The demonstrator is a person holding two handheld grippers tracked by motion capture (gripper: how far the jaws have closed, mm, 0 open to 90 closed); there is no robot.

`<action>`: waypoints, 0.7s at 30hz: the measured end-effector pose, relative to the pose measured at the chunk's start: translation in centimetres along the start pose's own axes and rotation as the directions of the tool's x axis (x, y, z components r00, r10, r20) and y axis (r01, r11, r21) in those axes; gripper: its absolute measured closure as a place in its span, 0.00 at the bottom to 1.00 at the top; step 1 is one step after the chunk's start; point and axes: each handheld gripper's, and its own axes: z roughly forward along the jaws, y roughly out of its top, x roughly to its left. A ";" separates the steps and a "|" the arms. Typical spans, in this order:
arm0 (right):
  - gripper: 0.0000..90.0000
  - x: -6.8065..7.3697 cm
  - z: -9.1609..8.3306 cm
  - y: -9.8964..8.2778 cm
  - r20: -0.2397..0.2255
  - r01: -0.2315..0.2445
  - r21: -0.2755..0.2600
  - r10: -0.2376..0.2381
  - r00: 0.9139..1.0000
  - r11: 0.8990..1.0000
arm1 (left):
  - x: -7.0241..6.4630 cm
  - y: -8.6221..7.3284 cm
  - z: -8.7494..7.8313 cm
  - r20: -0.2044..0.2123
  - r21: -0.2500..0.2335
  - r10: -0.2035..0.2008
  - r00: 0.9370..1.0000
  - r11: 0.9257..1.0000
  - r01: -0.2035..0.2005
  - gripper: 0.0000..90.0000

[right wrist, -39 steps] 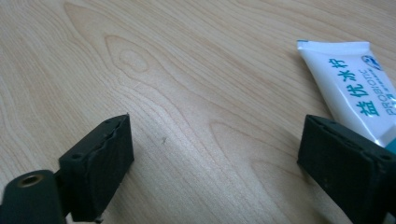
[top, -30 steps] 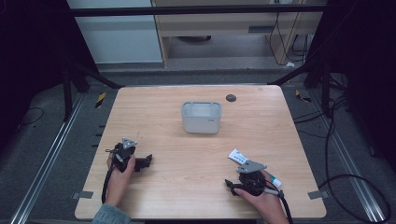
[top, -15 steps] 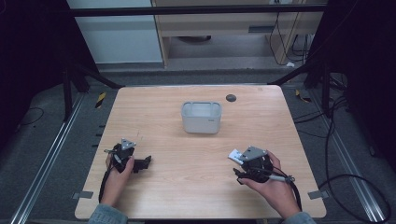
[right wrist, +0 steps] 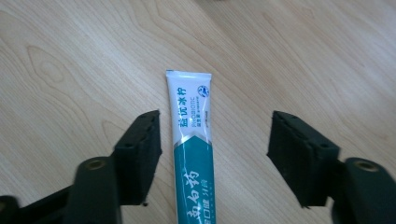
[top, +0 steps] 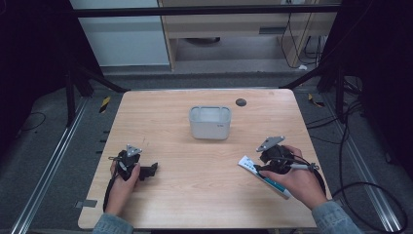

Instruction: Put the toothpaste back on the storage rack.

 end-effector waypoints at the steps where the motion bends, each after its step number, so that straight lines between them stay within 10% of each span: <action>1: 0.44 -0.2 0.0 0.1 -0.008 -0.009 0.003 0.009 1.000 1.000 | 0.0 0.0 0.0 0.000 0.000 -0.001 1.000 1.000 0.001 0.00; 21: 0.47 -0.8 5.1 0.2 -0.119 -0.010 0.200 0.034 0.992 0.980 | 0.0 0.1 0.1 -0.002 0.002 0.001 1.000 1.000 -0.001 0.00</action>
